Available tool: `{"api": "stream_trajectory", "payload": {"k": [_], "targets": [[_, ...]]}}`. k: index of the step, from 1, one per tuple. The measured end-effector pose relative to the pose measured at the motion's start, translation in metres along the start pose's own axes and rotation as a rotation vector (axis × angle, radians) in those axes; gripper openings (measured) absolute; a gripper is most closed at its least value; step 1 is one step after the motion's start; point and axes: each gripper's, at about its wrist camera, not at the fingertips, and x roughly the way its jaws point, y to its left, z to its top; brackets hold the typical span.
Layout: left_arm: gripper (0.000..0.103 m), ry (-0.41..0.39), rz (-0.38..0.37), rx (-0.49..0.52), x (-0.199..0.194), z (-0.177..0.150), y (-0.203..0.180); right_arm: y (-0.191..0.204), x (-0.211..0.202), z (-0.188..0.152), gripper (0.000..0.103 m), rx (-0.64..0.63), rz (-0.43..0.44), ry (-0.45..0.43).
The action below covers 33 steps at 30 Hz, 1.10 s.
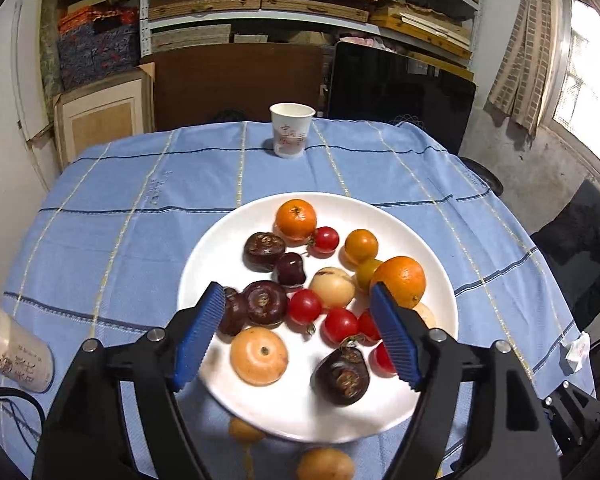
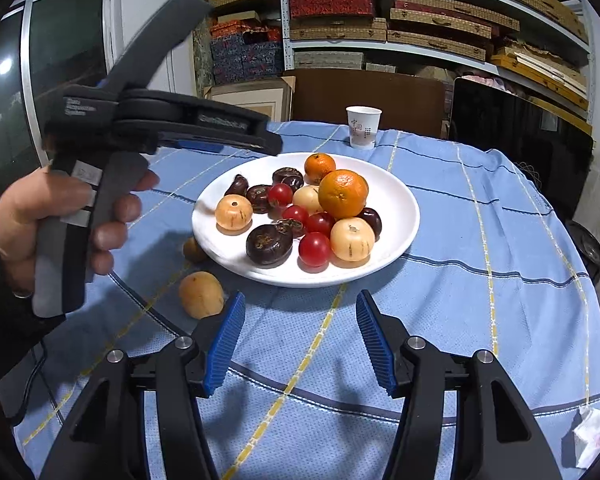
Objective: Organize fruits
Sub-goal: 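Grasp another tan pear with the right tool while the left grasps a small yellow fruit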
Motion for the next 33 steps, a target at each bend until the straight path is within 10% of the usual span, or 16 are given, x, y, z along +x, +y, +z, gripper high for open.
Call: {"api": "stream_trajectory", "payload": {"k": [17, 33], "targets": [[0.081, 0.061, 0.133, -0.058, -0.009, -0.045, 0.079, 0.085, 0.06, 0.013, 0.053, -0.113, 0.099, 0.129], [0.079, 0.123, 0.111, 0.165, 0.005, -0.089, 0.039, 0.033, 0.013, -0.009, 0.04, -0.034, 0.021, 0.099]]}}
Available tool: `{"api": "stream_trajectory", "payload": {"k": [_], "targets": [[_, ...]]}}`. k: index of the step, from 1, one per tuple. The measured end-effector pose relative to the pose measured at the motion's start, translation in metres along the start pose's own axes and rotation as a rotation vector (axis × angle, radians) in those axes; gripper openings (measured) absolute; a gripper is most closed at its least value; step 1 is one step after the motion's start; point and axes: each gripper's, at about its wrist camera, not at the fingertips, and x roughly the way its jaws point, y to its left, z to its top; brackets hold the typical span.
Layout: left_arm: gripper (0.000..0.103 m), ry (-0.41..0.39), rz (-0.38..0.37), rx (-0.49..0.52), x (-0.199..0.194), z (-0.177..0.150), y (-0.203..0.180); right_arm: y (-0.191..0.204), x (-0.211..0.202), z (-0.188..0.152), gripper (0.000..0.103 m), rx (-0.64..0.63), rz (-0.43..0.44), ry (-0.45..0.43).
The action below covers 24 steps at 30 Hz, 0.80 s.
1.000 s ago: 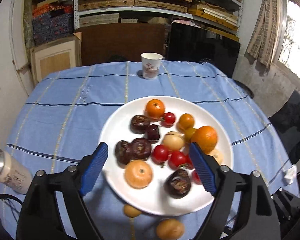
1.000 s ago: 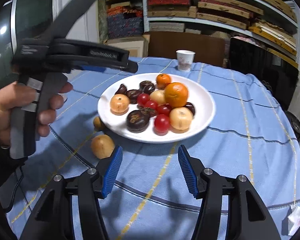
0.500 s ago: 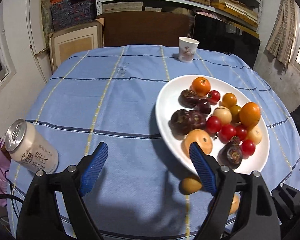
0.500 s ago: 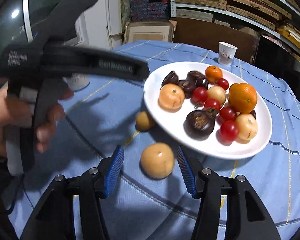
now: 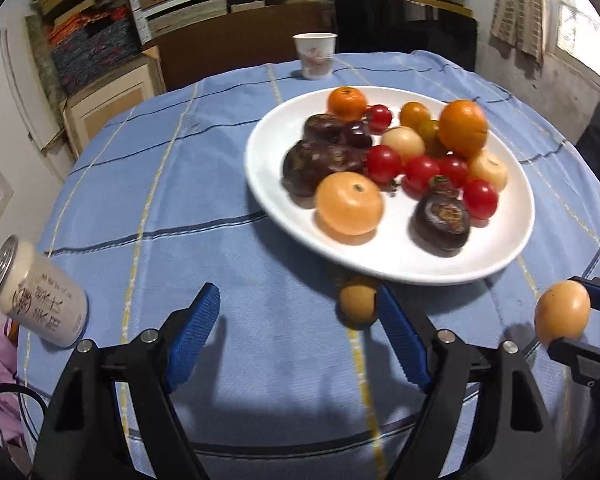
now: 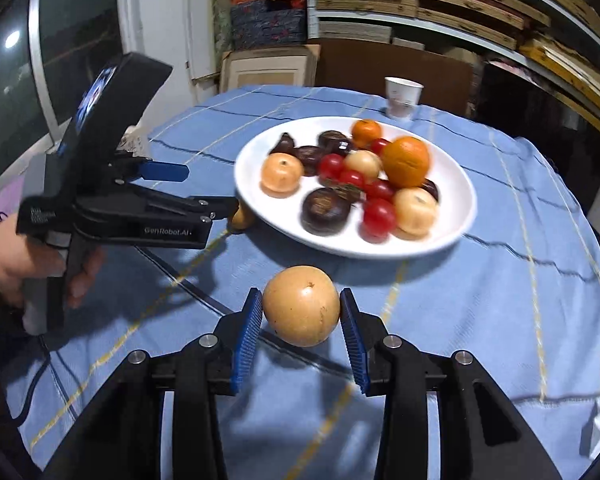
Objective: Organize fruits
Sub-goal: 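Grasp another tan pear with the right tool while the left grasps a small yellow fruit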
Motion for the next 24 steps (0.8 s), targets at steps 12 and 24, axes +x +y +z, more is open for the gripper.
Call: {"api": "stream_trajectory", "payload": {"k": [12, 24], "targets": [[0.056, -0.008, -0.099, 0.11, -0.001, -0.009, -0.043, -0.006, -0.009, -0.004, 0.04, 0.014, -0.007, -0.023], [0.038, 0.029, -0.13, 0.059, 0.011, -0.009, -0.049, -0.011, -0.009, -0.007, 0.04, 0.034, -0.004, -0.024]]}}
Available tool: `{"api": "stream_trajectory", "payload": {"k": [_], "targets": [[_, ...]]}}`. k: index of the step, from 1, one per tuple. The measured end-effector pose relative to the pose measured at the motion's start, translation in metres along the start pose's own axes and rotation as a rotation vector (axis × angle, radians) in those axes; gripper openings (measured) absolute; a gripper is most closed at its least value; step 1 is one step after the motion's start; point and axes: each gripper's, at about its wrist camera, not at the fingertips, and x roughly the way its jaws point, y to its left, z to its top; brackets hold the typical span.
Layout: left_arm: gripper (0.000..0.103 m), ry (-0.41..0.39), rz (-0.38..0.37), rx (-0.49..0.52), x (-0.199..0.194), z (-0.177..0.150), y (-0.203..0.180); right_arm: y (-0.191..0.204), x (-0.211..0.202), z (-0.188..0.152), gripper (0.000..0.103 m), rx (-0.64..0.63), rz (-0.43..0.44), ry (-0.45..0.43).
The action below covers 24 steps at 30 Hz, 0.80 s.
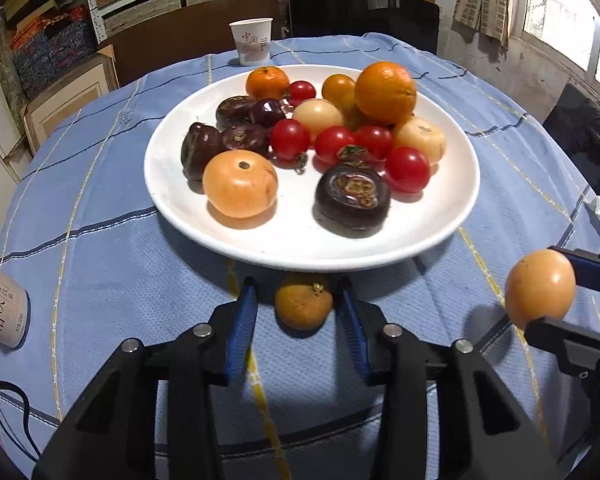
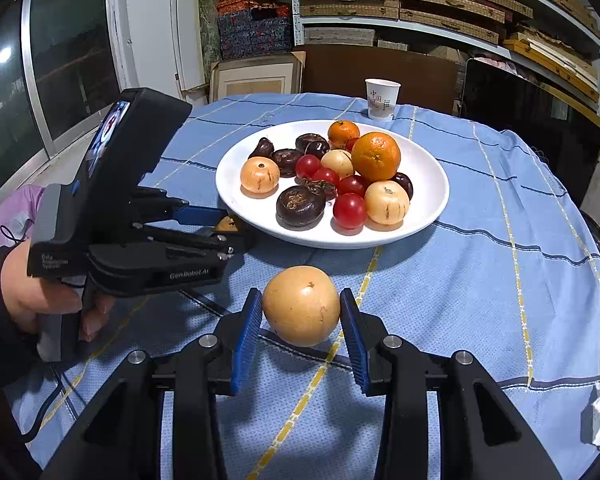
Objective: Organize fruits
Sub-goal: 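Grasp another tan pear with the right tool while the left grasps a small yellow fruit, then carry the pear and yellow fruit over the white plate and open both tools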
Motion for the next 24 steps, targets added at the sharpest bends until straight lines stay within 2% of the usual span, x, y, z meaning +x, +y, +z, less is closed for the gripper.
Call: {"api": "stream_trajectory", "payload": {"k": [2, 3, 8, 18, 21, 24], "targets": [[0.027, -0.003, -0.005, 0.008, -0.002, -0.002, -0.005, -0.002, -0.001, -0.001, 0.04, 0.004, -0.004, 0.001], [0.026, -0.003, 0.001, 0.01, -0.003, -0.004, -0.008, -0.003, -0.001, -0.001, 0.04, 0.008, -0.006, 0.003], [0.026, -0.01, 0.034, -0.018, -0.014, -0.009, -0.011, -0.009, -0.006, -0.005, 0.04, 0.026, -0.026, -0.001], [0.026, -0.134, 0.039, -0.048, -0.083, -0.013, -0.012, -0.018, -0.037, -0.013, 0.04, 0.042, -0.052, -0.042], [0.026, -0.186, 0.039, -0.059, -0.109, -0.007, -0.011, -0.026, -0.05, -0.006, 0.04, 0.051, -0.051, -0.069], [0.026, -0.219, 0.028, -0.079, -0.129, 0.011, -0.006, -0.034, -0.067, 0.015, 0.04, 0.049, -0.047, -0.118]]}}
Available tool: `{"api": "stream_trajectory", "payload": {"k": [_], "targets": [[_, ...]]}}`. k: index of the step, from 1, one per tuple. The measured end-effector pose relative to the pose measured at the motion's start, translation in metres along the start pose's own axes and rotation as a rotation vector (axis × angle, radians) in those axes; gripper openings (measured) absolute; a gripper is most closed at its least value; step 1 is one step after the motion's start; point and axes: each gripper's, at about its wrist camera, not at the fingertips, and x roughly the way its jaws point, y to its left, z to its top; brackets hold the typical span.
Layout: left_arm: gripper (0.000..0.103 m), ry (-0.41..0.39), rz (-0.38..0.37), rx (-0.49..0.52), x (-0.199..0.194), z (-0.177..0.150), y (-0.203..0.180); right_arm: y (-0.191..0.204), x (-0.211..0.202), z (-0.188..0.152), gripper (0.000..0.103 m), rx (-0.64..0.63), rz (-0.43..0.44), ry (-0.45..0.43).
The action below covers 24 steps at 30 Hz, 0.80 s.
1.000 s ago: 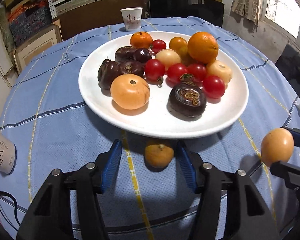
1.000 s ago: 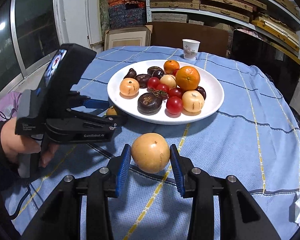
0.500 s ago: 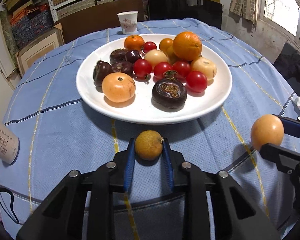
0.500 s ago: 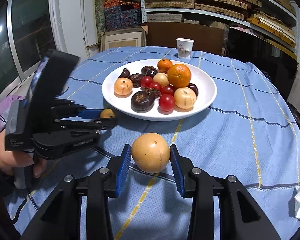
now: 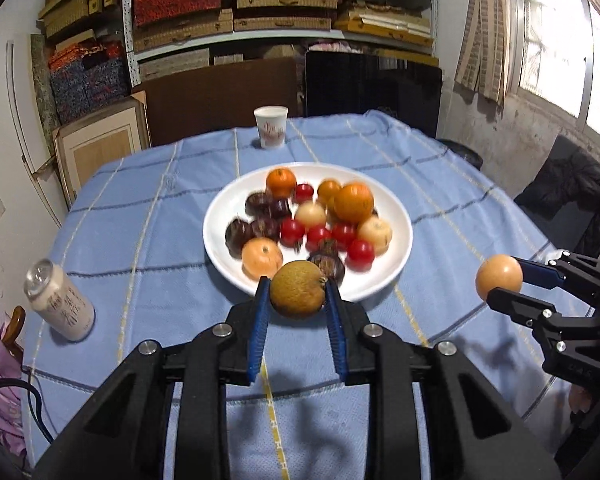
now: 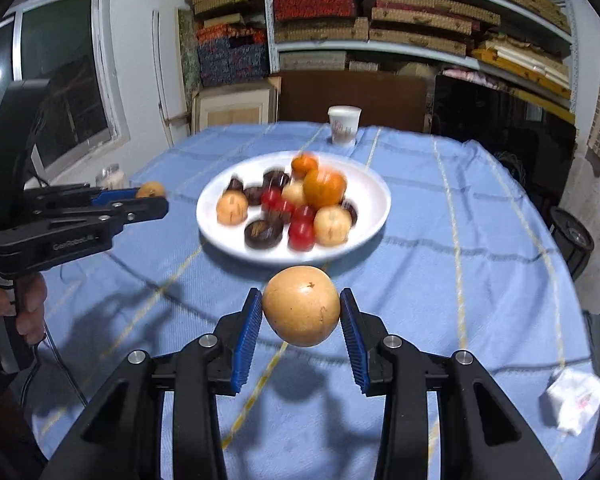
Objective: Organize fruits
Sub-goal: 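Carry the pear and yellow fruit over the white plate and open both tools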
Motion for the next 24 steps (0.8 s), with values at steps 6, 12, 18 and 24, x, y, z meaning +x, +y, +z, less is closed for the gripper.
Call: {"api": "stream_trajectory", "payload": {"k": [6, 12, 18, 24], "targets": [[0.026, -0.004, -0.032, -0.064, 0.012, 0.06, 0.01, -0.008, 0.009, 0.066, 0.04, -0.058, 0.021, -0.051], [0.026, 0.077, -0.047, -0.159, 0.066, 0.099, 0.029, -0.018, 0.062, 0.126, 0.04, -0.1, 0.033, -0.013], [0.026, 0.162, -0.041, -0.218, 0.125, 0.101, 0.048, -0.018, 0.123, 0.151, 0.04, -0.094, 0.084, 0.052], [0.05, 0.183, -0.027, -0.235, 0.15, 0.094, 0.056, -0.01, 0.158, 0.151, 0.041, -0.105, 0.09, 0.096]]}}
